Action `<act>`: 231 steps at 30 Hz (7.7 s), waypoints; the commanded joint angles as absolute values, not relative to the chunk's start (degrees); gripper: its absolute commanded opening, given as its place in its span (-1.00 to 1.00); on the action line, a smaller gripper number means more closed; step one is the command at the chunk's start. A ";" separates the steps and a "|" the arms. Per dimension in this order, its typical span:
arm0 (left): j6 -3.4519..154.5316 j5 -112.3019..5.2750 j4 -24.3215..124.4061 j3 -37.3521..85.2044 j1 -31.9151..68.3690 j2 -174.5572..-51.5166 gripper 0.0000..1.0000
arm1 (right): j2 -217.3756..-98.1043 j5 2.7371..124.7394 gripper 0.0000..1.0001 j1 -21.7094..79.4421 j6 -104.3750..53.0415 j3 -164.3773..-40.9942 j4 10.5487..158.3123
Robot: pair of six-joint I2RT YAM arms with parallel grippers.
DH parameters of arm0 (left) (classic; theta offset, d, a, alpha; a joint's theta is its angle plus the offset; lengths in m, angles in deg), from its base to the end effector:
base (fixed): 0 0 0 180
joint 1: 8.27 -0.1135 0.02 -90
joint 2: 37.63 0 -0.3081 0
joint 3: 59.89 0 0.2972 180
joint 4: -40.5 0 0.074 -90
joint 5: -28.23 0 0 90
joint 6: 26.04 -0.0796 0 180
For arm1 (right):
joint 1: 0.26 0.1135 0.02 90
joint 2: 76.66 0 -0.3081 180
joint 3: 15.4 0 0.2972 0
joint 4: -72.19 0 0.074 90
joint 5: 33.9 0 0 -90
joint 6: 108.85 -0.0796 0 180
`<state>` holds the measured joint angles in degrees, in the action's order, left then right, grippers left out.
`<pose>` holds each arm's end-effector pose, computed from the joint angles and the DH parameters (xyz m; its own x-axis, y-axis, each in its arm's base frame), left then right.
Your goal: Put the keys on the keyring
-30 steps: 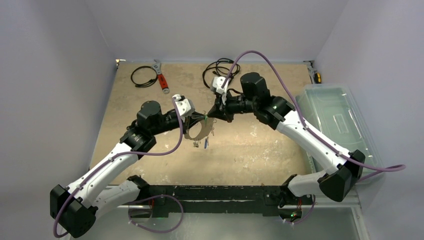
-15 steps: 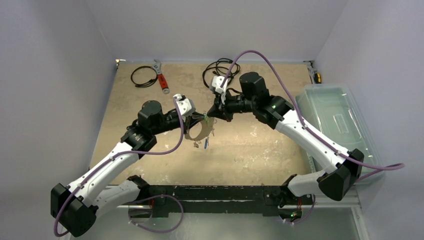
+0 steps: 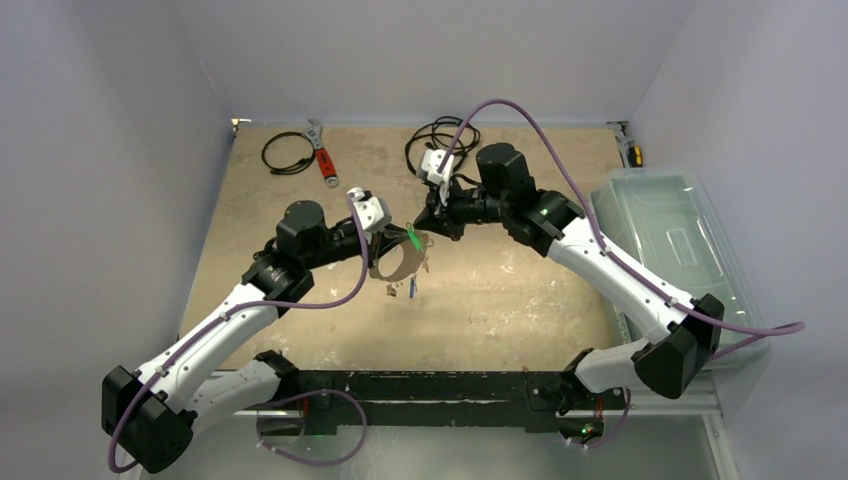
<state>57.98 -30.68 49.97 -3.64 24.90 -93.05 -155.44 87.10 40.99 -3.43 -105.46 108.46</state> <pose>0.2143 -0.1892 0.3501 -0.0317 0.1273 -0.9914 0.9041 0.4266 0.0258 0.2590 0.2817 0.4138 -0.0626 -0.3580 -0.9316 -0.9676 0.2505 -0.0312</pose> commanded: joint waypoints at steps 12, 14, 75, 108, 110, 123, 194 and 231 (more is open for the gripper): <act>58.82 -28.68 46.98 -0.60 25.06 -92.43 -1.00 | -156.01 83.08 -1.00 41.34 -4.92 -108.23 107.31; 58.78 -28.59 46.97 -0.57 25.00 -92.39 -1.00 | -156.25 82.55 -1.00 41.37 -5.30 -108.54 107.93; 58.60 -29.60 47.15 -0.42 25.06 -92.03 -1.00 | -146.84 77.20 0.14 41.31 -3.25 -102.89 106.68; 58.95 -31.95 47.32 -0.51 25.05 -91.53 -1.00 | -150.73 65.72 0.70 45.97 -10.41 -91.72 90.72; 58.95 -31.97 47.31 -0.37 25.05 -91.51 -1.00 | -151.50 65.40 0.70 46.10 -10.59 -91.29 89.81; 58.66 -32.33 47.71 -0.52 25.04 -91.34 -1.00 | -151.29 57.67 0.70 46.63 -9.13 -90.52 89.10; 56.93 -25.29 47.92 -1.08 25.09 -89.76 -1.00 | -146.27 97.99 0.16 34.98 -2.24 -98.82 99.70; 57.54 -15.80 45.83 -1.99 26.53 -90.80 -1.00 | -163.56 120.08 0.00 33.34 18.24 -120.90 133.50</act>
